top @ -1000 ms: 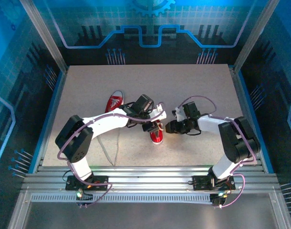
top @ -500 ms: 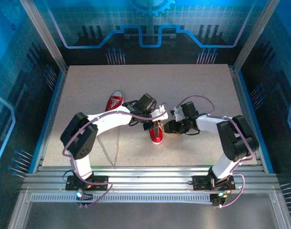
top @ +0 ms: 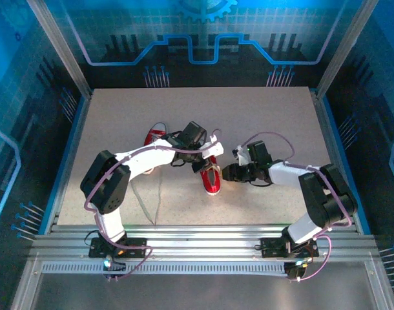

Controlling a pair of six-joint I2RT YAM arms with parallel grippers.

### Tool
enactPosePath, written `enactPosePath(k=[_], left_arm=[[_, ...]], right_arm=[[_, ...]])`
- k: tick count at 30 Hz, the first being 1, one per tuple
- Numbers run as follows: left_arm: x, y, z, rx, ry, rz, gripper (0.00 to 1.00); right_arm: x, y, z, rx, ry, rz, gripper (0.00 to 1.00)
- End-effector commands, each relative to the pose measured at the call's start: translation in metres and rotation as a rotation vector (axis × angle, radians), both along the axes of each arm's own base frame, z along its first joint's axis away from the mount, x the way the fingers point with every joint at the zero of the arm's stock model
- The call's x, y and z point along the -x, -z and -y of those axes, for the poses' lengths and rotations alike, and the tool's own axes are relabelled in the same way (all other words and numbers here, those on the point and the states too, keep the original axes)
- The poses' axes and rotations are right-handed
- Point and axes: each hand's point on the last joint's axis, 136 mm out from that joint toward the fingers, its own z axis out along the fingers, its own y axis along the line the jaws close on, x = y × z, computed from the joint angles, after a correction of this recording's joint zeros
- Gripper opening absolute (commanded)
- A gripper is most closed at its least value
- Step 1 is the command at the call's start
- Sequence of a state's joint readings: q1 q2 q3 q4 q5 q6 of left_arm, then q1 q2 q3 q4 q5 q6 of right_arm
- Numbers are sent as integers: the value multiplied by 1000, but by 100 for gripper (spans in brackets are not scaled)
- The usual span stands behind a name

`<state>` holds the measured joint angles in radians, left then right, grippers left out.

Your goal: Tie the shoes

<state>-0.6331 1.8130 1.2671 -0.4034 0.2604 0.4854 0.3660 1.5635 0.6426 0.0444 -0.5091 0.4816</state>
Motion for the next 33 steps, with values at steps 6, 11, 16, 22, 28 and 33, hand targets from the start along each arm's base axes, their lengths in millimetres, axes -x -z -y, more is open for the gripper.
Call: enactPosePath(k=[6,11,16,22,28,33], left_arm=[[-2,-5,5,58,-50,-77,7],[-1,-4,5,62,-52,-83,7],[0,-4,5,62,-53,-86,7],[0,-2,5,66,-55,-92,7],[0,-3,5,70,-57,-89,7],[-2,-4,4,71,-66,-90,7]], right_arm=[[-3,-16,-25,-87,-26,58,34],[-20,-17,-30,-99,-7,64,37],[-37,-26,-31,-143,20,77,43],[-42,-33,-35,-171,5,77,41],[-43,-44,-41,-218,-17,98,40],[-38,-51,-41,-246,-33,102,41]])
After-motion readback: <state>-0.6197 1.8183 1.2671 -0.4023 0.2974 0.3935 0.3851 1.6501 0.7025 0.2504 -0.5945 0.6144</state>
